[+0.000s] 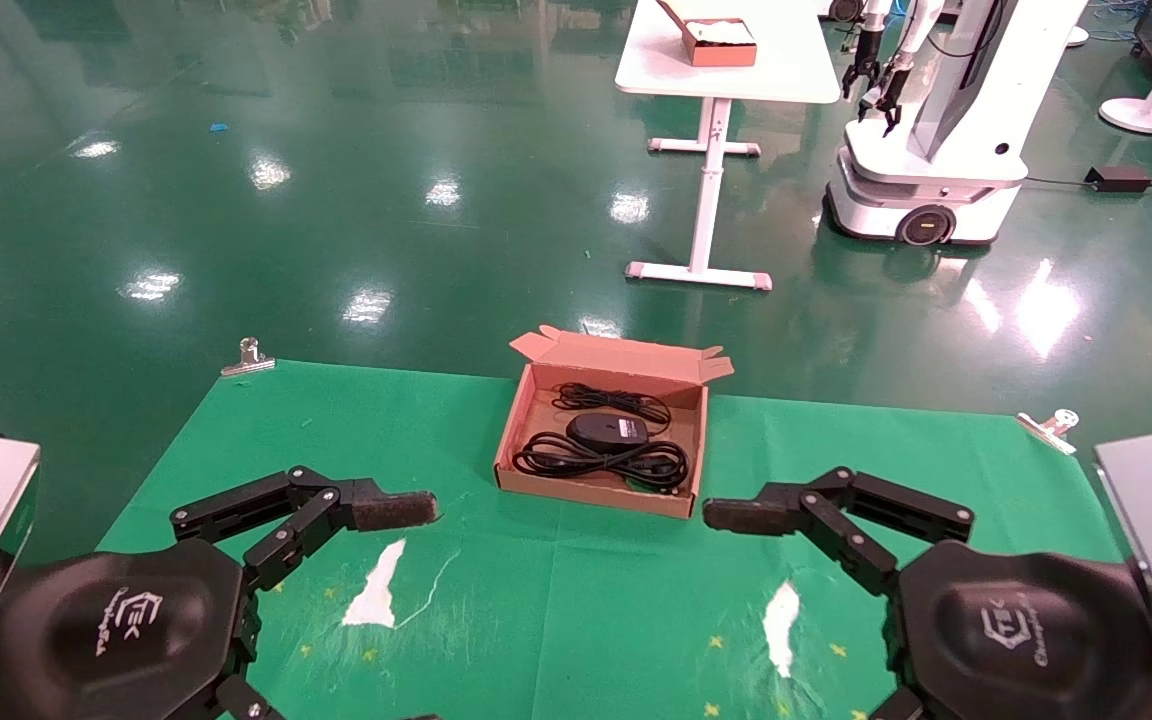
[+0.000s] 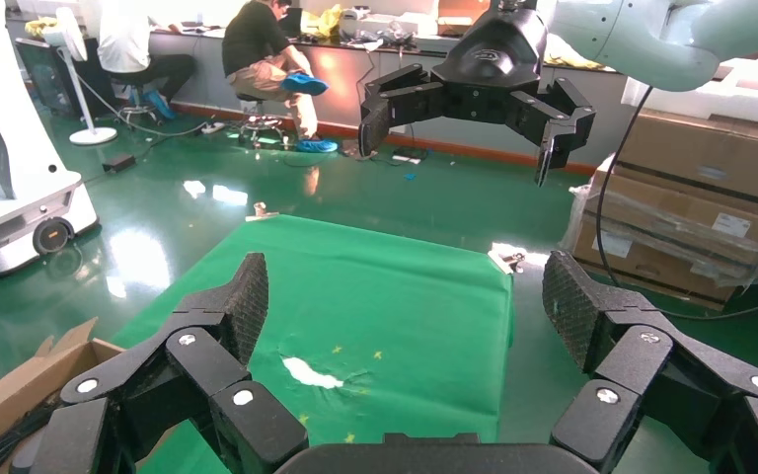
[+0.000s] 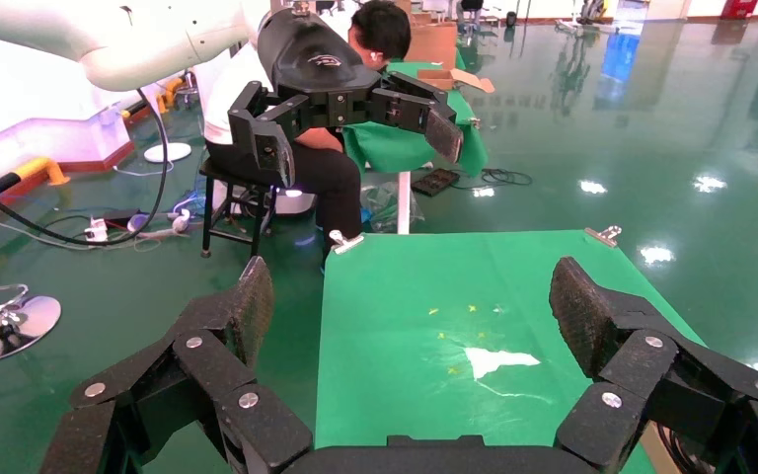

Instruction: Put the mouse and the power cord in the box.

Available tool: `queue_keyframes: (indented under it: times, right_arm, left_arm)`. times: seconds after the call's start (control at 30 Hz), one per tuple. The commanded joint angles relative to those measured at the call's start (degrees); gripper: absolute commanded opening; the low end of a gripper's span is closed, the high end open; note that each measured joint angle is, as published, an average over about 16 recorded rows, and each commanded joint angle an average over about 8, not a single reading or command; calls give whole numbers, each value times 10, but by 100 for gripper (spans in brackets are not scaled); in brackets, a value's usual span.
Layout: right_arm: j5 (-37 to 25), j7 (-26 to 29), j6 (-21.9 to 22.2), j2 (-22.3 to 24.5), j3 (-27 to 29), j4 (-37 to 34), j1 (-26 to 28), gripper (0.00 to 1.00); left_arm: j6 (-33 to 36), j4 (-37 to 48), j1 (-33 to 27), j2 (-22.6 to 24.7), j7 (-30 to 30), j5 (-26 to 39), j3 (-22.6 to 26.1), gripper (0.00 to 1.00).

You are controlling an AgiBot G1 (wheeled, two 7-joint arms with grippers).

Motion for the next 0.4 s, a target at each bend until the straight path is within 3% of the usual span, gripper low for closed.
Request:
queue_keyframes:
  times: [0.03,0.4]
  right_arm:
    - [0,0,0,0,0,0,0,100]
    - [0,0,0,0,0,0,0,100]
  left_arm:
    - [0,0,0,0,0,0,0,100]
    - [0,0,0,0,0,0,0,100]
